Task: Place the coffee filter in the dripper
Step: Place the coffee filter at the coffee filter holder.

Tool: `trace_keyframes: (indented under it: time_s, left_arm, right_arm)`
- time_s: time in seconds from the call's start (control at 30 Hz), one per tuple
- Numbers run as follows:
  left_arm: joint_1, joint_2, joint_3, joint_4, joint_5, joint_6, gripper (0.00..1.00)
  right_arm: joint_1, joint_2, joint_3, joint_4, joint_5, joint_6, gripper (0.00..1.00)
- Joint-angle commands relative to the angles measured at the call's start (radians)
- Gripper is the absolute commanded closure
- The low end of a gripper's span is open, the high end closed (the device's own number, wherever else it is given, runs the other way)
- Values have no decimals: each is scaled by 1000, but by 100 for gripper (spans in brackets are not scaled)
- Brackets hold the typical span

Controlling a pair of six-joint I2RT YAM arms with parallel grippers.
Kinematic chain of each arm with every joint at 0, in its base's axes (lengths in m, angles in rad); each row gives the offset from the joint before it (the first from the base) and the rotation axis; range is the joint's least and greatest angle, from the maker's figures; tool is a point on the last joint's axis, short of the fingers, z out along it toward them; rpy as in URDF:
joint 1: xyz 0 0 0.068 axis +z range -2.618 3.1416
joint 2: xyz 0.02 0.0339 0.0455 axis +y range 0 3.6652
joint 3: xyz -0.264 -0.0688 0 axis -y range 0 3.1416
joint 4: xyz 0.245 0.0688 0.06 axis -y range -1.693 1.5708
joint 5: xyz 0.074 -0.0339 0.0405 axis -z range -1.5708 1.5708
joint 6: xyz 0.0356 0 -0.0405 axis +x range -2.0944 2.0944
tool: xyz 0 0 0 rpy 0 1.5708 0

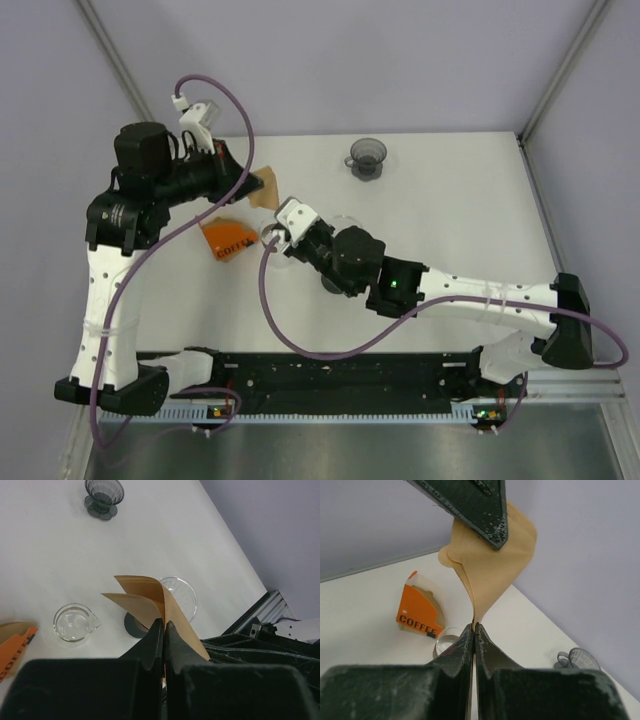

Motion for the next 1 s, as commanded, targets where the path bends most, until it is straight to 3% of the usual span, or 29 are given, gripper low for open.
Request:
trace_keyframes:
  time_s: [0.0,0.1,0.13,0.3,0.53,0.63,0.77,0.97]
  left_arm:
    - [3,-11,14,24,38,29,100]
    - [2,-19,26,0,65,80,100]
    - [2,-19,35,-12,87,112,100]
    - [-1,-33,51,-98,208,233,100]
    - [-18,-51,51,-223,303,419,100]
    - [-18,-62,47,-253,326,477,100]
    - [-20,-73,51,-287,317,531,100]
    - [-20,-79,57,-341,357,605,100]
  right_arm:
    - [0,-23,31,-62,-162,-1,96]
    - [-14,-65,31,-125,-266,11,50]
    - [-32,-87,35,-151,-326,28,42]
    - [-179,-195,61,-227,-598,158,26]
    - [-294,-168,182,-398,-872,142,22]
    - [-314,-145,226,-478,-931,108,30]
    - [-386,-163,231,-541,-1127,105,35]
    - [-408,-172,220,-599,-1175,65,37]
